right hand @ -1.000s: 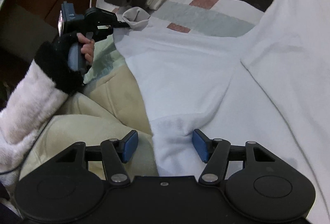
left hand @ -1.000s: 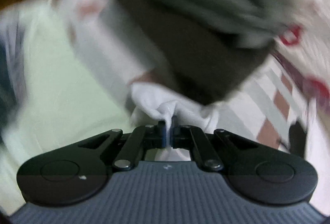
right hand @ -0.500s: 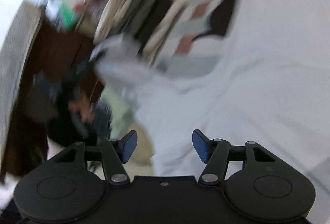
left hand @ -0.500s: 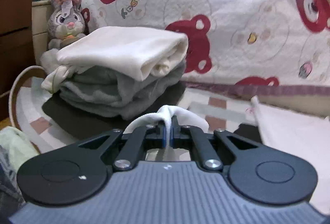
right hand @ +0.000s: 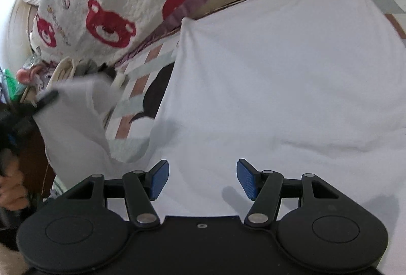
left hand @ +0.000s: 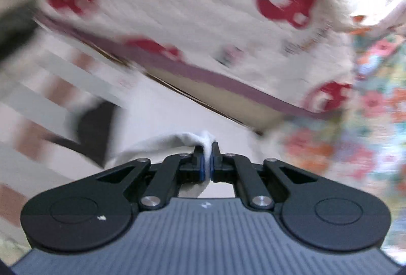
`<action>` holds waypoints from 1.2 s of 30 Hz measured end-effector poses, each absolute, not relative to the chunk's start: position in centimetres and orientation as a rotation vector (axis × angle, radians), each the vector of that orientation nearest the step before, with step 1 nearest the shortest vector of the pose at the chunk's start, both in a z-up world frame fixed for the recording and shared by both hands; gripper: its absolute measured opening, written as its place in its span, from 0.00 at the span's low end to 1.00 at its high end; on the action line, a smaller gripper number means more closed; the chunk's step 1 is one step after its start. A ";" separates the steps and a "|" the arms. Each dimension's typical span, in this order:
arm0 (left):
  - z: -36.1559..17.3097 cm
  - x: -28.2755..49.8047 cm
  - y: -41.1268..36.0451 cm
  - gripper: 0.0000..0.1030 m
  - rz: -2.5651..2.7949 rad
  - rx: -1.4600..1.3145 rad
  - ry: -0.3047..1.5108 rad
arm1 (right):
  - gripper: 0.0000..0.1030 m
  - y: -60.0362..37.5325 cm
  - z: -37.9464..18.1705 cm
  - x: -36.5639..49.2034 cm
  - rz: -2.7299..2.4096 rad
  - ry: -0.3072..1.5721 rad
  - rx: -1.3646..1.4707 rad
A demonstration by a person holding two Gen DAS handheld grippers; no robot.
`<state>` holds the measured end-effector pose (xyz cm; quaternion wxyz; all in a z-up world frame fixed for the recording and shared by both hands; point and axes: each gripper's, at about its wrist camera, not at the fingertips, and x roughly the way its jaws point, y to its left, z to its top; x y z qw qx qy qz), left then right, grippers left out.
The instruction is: Fold clothes
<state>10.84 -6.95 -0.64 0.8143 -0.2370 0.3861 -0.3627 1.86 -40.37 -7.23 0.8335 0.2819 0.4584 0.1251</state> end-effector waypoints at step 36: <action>-12.5 8.3 -3.1 0.47 -0.643 -0.030 0.990 | 0.63 -34.1 -11.7 10.2 0.232 0.945 0.066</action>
